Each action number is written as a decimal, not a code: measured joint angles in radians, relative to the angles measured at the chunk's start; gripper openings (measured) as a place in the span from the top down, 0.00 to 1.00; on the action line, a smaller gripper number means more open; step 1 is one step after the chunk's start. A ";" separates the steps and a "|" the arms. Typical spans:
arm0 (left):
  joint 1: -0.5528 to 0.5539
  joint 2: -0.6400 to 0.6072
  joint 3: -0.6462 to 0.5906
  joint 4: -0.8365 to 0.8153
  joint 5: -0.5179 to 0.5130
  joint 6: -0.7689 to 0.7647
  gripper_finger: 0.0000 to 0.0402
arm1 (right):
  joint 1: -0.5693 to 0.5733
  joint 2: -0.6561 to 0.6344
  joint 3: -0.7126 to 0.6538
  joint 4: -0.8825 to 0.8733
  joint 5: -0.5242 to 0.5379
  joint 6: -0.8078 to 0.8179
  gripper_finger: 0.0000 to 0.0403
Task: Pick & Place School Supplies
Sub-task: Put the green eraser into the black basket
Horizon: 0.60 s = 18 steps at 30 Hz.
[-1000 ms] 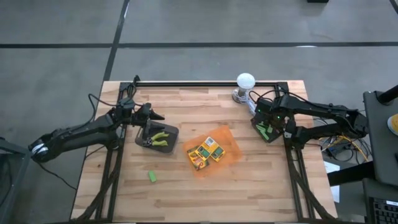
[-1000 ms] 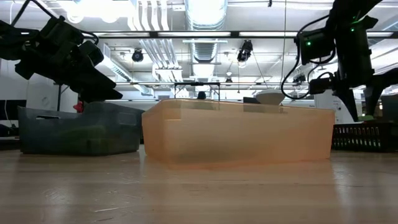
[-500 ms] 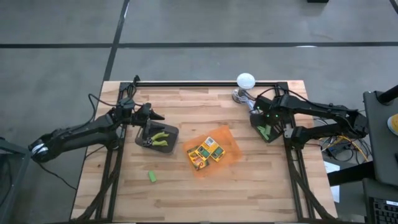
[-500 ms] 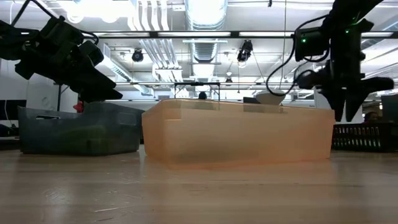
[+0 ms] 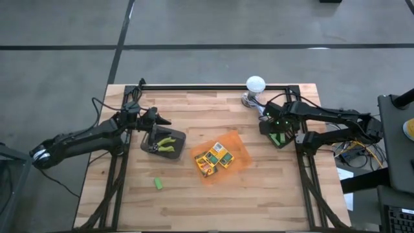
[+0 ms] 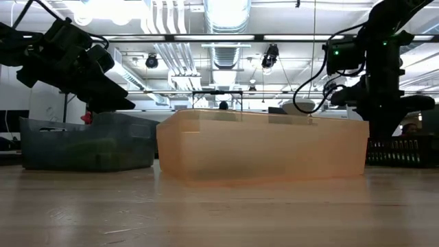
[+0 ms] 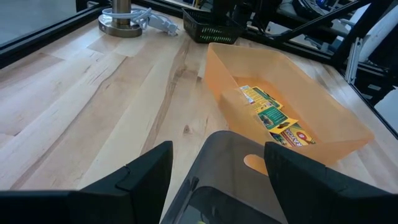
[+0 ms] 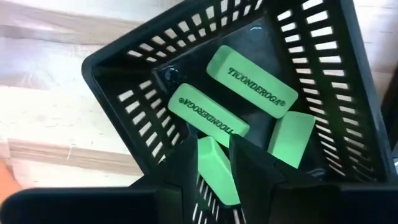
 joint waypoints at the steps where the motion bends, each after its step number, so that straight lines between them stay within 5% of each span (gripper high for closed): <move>1: 0.000 0.000 0.000 0.000 0.000 0.000 0.35 | 0.000 0.000 0.001 0.000 0.000 -0.003 0.78; 10: 0.000 0.000 0.000 0.000 0.000 0.000 0.35 | 0.000 0.000 0.122 -0.036 0.012 -0.052 0.72; 18: 0.000 0.000 0.000 0.000 0.000 0.000 0.35 | 0.013 0.000 0.361 -0.014 0.184 -0.217 0.64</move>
